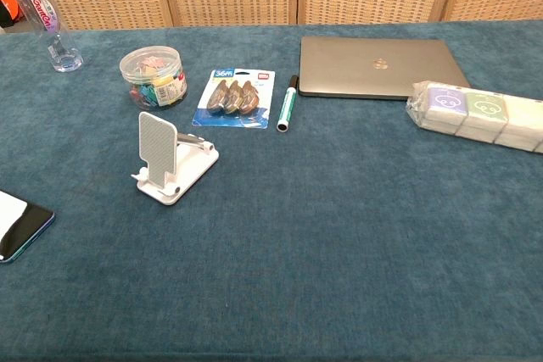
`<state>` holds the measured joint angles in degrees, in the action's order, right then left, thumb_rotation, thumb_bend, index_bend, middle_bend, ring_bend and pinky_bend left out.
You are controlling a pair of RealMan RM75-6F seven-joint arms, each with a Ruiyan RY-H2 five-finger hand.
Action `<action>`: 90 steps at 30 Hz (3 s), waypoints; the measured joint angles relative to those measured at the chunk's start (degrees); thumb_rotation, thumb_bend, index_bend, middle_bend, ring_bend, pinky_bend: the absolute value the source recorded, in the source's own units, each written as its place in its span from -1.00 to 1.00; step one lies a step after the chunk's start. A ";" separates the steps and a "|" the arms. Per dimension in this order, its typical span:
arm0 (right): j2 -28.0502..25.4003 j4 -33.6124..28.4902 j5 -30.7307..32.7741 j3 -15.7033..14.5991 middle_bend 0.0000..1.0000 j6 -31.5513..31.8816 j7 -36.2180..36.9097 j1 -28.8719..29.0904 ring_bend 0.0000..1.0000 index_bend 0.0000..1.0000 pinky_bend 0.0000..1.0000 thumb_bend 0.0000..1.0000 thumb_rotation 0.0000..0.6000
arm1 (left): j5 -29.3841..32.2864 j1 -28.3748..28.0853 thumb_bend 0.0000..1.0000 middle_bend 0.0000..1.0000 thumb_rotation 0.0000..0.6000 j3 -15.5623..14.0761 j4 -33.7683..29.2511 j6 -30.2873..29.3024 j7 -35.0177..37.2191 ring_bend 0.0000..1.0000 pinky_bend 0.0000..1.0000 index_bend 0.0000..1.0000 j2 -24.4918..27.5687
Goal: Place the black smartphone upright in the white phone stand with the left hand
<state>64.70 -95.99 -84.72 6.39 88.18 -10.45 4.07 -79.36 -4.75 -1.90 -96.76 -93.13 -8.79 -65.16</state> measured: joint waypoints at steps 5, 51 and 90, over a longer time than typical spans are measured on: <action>-0.09 0.06 0.35 0.03 -1.00 -0.15 0.03 -0.03 -1.00 -1.00 -1.00 -1.00 1.00 | -0.56 0.32 -1.00 -1.00 1.00 0.43 -0.04 0.51 -0.60 -1.00 -1.00 -1.00 -0.29; -0.87 -0.48 2.24 0.81 -1.00 -1.32 2.83 0.49 -1.00 -1.00 -1.00 -1.00 1.00 | -22.57 -17.36 -0.96 -1.00 1.00 -8.10 30.84 26.72 23.80 -1.00 -1.00 -1.00 -11.28; -0.93 -0.39 2.78 0.66 -1.00 -1.86 3.07 0.63 -1.00 -1.00 -1.00 -1.00 1.00 | -20.27 -22.00 -0.68 -0.92 1.00 -11.05 30.74 32.77 28.43 -0.85 -0.66 -0.62 -9.73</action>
<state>63.78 -96.38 -81.94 7.04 86.32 -7.37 4.70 -99.63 -26.75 -12.95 -66.01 -60.36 19.64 -74.88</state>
